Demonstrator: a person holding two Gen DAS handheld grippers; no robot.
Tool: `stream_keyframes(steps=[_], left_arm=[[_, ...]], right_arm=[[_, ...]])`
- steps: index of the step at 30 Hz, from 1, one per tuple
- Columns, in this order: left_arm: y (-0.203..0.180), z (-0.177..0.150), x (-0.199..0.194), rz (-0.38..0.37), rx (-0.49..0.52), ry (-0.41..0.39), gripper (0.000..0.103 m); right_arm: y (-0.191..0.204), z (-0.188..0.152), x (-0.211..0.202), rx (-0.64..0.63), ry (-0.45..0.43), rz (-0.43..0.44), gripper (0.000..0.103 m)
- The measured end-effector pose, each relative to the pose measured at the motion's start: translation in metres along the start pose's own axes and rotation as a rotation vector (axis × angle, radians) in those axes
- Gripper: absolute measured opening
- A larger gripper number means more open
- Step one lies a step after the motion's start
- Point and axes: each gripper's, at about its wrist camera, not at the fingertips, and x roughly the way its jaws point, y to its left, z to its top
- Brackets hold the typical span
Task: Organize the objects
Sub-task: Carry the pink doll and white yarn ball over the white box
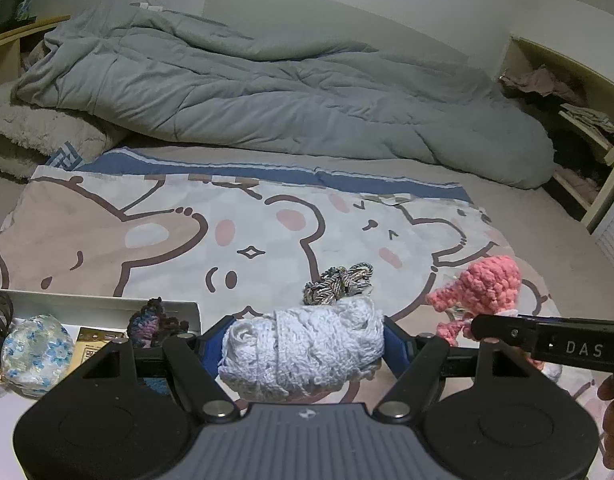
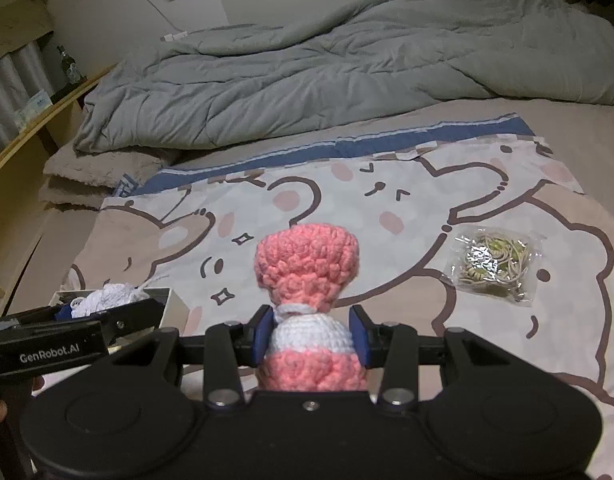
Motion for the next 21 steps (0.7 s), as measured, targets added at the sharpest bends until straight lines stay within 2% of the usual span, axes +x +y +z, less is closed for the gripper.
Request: stream_keyframes(steps=[5, 12, 21], left_arm=[[0.005, -0.001, -0.01, -0.006, 0.009, -0.008, 0.075], [0.018, -0.003, -0.023, 0.002, 0.004, -0.013, 0.075], [0.053, -0.008, -0.04, 0.042, -0.02, -0.021, 0.075]], right_arm=[[0.005, -0.004, -0.01, 0.008, -0.016, 0.005, 0.042], [0.015, -0.009, -0.01, 0.031, 0.003, 0.025, 0.043], [0.042, -0.014, 0.001, 0.036, 0.025, 0.073, 0.043]])
